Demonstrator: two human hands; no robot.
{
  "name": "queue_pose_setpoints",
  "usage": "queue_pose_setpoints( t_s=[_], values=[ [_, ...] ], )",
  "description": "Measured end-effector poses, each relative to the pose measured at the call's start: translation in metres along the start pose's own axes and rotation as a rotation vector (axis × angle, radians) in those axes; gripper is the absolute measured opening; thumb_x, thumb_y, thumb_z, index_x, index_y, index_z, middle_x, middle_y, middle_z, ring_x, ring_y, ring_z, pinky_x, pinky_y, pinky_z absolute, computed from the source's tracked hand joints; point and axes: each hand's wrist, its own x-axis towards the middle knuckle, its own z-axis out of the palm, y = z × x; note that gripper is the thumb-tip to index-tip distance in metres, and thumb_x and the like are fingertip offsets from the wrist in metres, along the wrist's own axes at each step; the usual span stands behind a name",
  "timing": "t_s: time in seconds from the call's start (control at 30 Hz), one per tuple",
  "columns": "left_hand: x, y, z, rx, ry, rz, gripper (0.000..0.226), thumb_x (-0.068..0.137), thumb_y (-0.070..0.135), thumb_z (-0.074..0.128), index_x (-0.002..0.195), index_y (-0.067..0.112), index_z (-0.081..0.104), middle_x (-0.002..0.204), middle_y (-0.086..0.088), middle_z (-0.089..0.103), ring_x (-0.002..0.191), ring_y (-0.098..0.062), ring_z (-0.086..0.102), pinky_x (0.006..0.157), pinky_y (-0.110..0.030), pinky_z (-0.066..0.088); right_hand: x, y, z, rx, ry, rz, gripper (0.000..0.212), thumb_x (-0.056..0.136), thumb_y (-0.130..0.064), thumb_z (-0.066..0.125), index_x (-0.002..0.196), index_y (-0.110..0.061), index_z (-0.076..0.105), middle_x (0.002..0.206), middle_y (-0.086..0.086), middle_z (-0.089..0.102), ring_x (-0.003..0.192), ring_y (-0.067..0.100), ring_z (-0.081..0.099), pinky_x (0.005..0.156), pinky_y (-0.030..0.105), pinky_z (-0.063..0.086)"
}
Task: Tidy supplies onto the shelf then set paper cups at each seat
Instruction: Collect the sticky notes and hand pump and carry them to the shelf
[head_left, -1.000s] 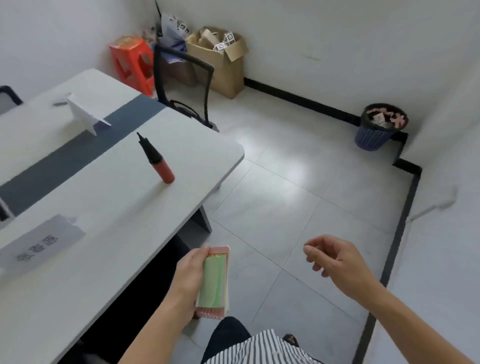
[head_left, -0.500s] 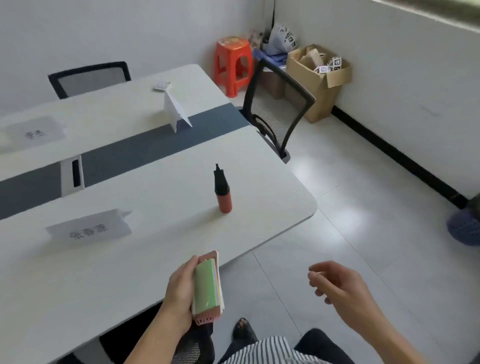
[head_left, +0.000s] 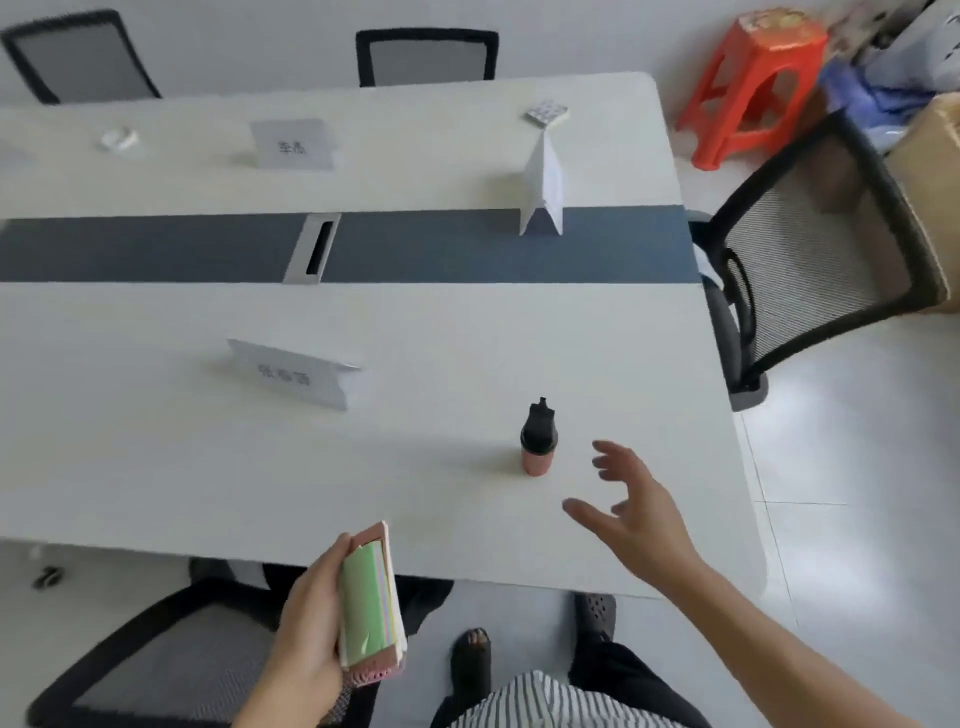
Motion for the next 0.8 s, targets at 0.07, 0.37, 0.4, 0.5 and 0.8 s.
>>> queue_pose_setpoints(
  t_s=[0.07,0.37,0.4,0.5,0.8],
  values=[
    [-0.005,-0.009,0.007,-0.054,0.085,-0.012,0.025,0.095,0.033,0.052,0.088,0.017,0.071,0.062,0.002,0.050,0.057,-0.014,0.047,0.056,-0.029,0.038,0.037,0.002,0.004,-0.076,-0.063,-0.118,0.093,0.070,-0.050,0.077,0.145,-0.038,0.023,0.139,-0.011,0.045,0.126,0.007,0.046,0.094,0.036,0.049],
    [-0.048,-0.058,0.026,-0.261,0.297,-0.025,0.031,0.097,0.031,0.047,0.085,0.019,0.072,0.055,0.008,0.069,0.069,-0.017,0.054,0.062,-0.032,0.042,0.099,0.009,0.039,-0.178,-0.229,-0.335,0.054,0.087,-0.044,0.063,0.130,-0.024,0.038,0.113,-0.008,0.060,0.104,0.029,0.062,0.078,0.031,0.045],
    [-0.053,-0.063,0.024,-0.275,0.329,-0.020,0.030,0.097,0.030,0.047,0.084,0.019,0.072,0.056,0.007,0.070,0.070,-0.017,0.055,0.063,-0.032,0.042,0.100,0.008,0.041,-0.185,-0.237,-0.338,0.046,0.088,-0.043,0.061,0.123,-0.023,0.041,0.102,-0.007,0.062,0.091,0.031,0.063,0.071,0.032,0.045],
    [-0.063,-0.079,0.016,-0.307,0.422,-0.029,0.024,0.096,0.031,0.051,0.083,0.020,0.068,0.076,0.000,0.070,0.077,-0.017,0.059,0.063,-0.032,0.043,0.101,-0.006,0.039,-0.113,-0.294,-0.271,0.032,0.087,-0.041,0.060,0.108,-0.025,0.041,0.080,-0.001,0.066,0.073,0.028,0.062,0.063,0.034,0.048],
    [-0.099,-0.128,-0.026,-0.464,0.464,-0.040,0.026,0.094,0.037,0.051,0.088,0.016,0.066,0.087,-0.009,0.061,0.080,-0.024,0.058,0.066,-0.034,0.046,0.037,-0.069,0.030,0.066,-0.484,-0.336,0.032,0.075,-0.018,0.067,0.100,-0.031,0.051,0.081,0.003,0.067,0.066,0.028,0.067,0.063,0.044,0.058]
  ],
)
